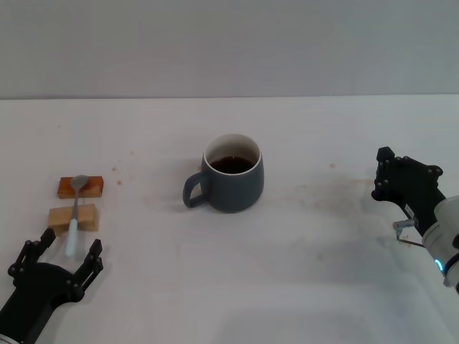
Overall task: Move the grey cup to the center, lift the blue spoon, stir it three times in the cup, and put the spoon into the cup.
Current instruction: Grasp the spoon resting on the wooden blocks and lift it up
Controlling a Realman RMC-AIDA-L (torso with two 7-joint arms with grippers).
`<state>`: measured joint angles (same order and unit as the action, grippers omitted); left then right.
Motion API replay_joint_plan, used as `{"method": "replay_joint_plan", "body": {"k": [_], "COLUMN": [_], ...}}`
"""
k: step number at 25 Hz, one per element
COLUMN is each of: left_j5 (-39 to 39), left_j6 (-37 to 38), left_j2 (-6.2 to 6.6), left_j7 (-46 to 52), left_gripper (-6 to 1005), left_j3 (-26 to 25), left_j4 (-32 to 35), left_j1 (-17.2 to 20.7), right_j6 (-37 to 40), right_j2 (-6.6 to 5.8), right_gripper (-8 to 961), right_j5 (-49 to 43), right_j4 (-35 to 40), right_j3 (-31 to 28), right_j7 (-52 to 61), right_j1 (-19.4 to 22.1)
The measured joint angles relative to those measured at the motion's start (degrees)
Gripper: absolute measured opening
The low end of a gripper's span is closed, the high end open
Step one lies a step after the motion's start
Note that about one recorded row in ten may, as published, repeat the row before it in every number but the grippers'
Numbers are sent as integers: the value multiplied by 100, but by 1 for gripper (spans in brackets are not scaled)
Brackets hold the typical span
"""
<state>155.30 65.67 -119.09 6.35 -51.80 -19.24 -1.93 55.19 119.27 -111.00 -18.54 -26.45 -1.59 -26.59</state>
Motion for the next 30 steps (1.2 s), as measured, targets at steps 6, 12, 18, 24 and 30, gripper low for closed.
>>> {"method": "replay_joint_plan", "body": {"k": [6,12,18,24,30], "left_j5": [1,1,0,-57,-59], "left_j6": [-20,-147,-135,-116,-120], "left_j2": [0,0,0,0,0], "left_j7": [-26,-42,-42,-42,-43], "left_gripper": [702,699,697,695,692], "left_j3": [3,-2,-21,-7,-4], "left_j4": [-1,3,-1,-1,-1], "left_j1": [5,-47,-44,-47,-61], "right_j6": [0,-2,-11,-27,-20], "right_j2": [0,0,0,0,0], "right_gripper": [-1,-1,-1,-1,-1], "right_j5": [0,0,0,0,-1], "right_j4": [0,0,0,0,0], "right_j3": [0,0,0,0,0], "right_j7": [0,0,0,0,0], "right_j1": [-12,-28,-45,-48,-48]}}
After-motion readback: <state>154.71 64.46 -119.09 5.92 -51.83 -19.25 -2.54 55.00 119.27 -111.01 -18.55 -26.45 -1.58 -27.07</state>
